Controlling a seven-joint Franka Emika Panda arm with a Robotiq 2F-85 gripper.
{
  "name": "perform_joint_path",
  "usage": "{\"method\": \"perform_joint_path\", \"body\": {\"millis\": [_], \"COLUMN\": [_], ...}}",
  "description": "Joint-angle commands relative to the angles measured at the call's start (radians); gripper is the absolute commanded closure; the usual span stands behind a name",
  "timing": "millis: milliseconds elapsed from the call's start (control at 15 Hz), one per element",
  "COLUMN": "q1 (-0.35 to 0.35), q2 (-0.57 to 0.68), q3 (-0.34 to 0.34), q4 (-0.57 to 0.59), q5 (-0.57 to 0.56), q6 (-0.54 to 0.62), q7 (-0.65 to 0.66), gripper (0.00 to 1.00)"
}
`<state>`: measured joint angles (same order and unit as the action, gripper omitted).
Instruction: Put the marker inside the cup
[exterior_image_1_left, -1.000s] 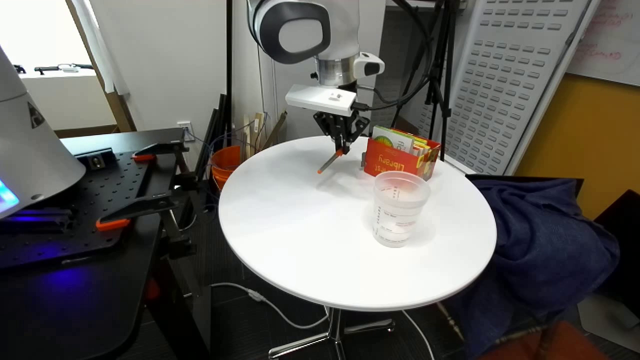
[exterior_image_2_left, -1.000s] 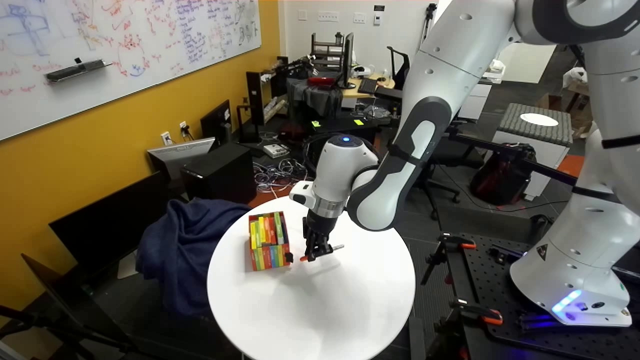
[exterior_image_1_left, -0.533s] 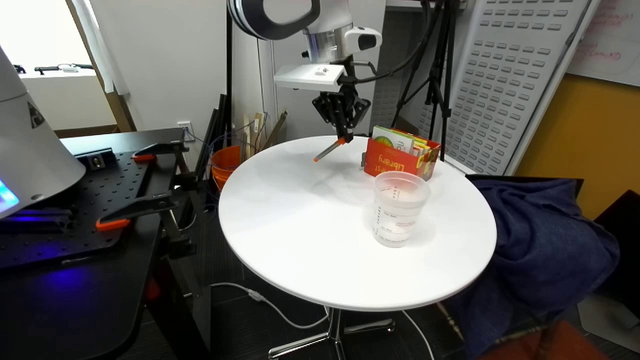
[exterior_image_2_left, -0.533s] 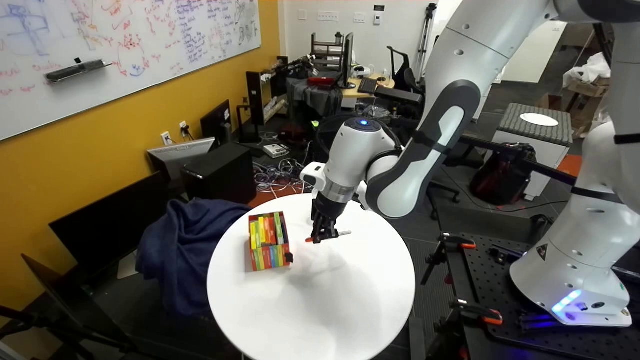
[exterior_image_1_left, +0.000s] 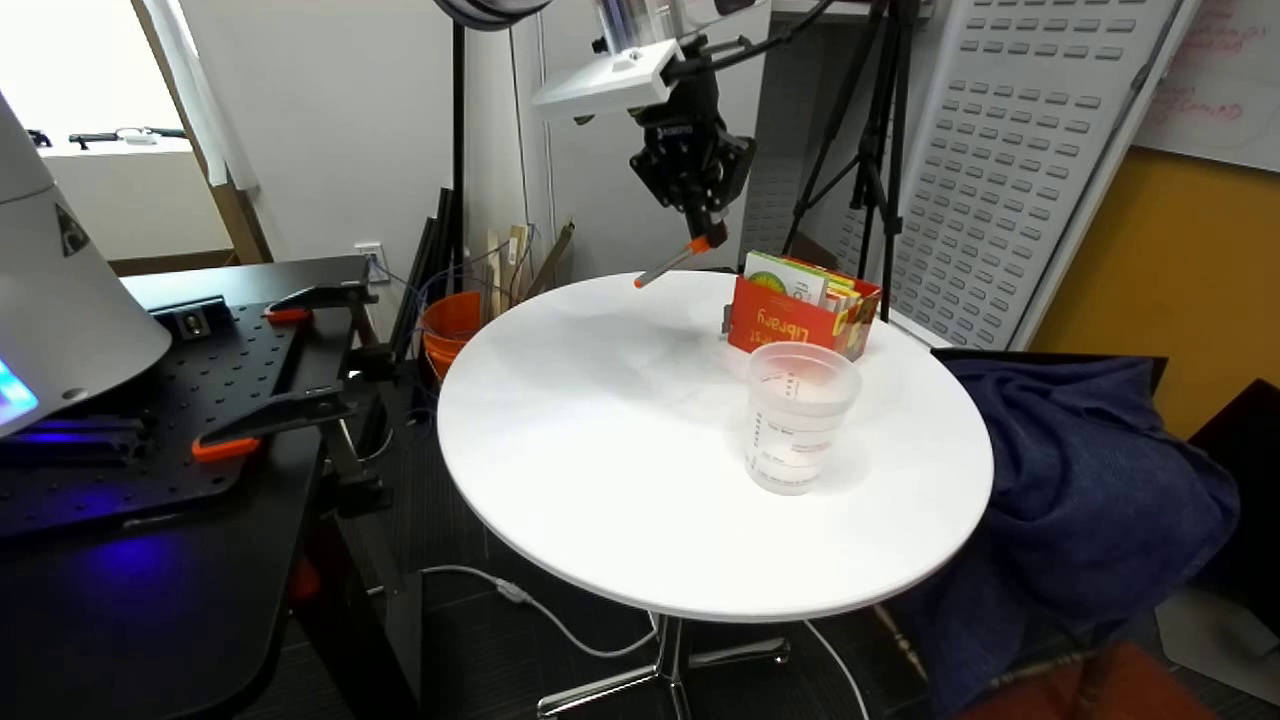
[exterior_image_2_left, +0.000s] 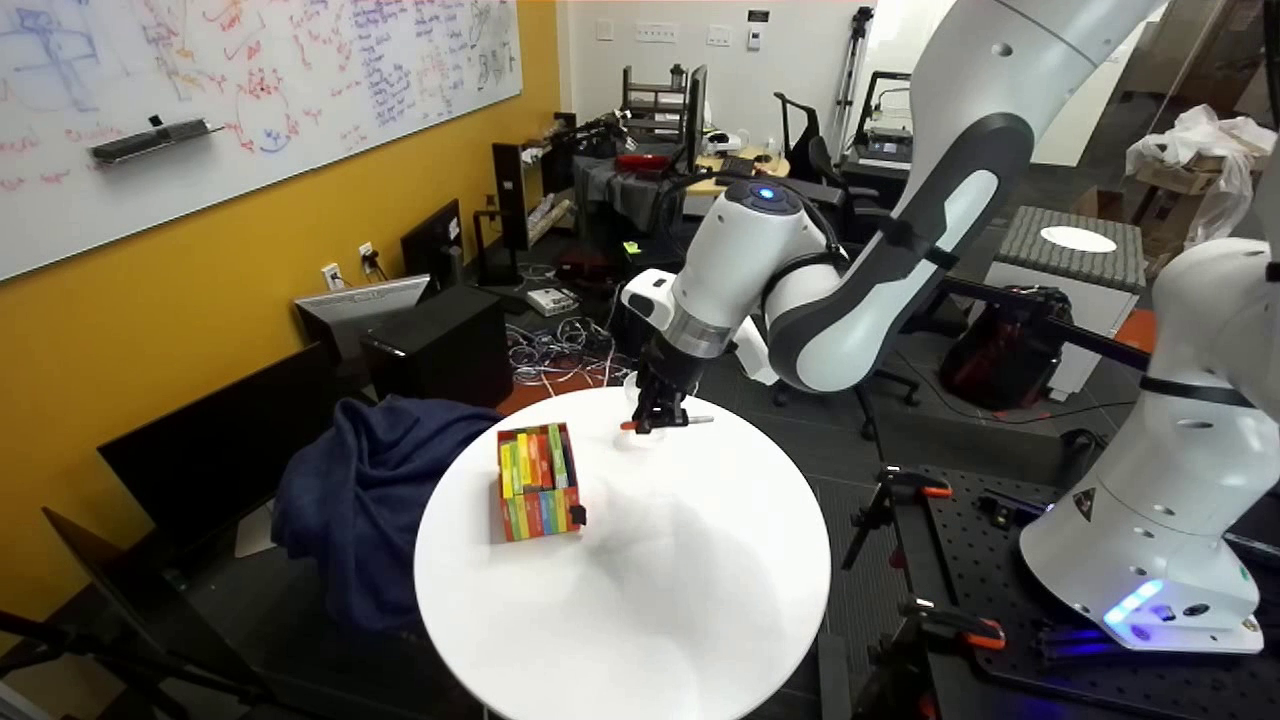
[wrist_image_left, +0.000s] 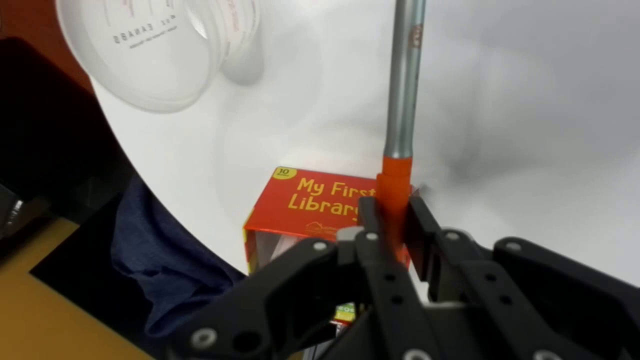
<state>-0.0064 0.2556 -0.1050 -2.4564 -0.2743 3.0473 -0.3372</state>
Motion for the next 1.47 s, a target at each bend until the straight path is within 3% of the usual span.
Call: {"method": "perform_joint_path", "body": {"millis": [0,267,667,933,1400], "q1": [0.106,0.175,0.18,0.17,0.177], "q2": [-0.079,-0.113,-0.157,-0.132,-0.068], "q3": [-0.139,-0.271,-0.406,-0.49,-0.624], "q4": [-0.027,-0.016,-0.012,0.016,0.119], "q5": [-0.112,-0.271,-0.533,-0.708,-1.132], "q6": [-0.046,-0.102,-0.137,-0.082,0.136], "q7": [0.109,0.214,0.349,0.456,0.866], "gripper": [0.96,0.96,0.96,0.96,0.96]}}
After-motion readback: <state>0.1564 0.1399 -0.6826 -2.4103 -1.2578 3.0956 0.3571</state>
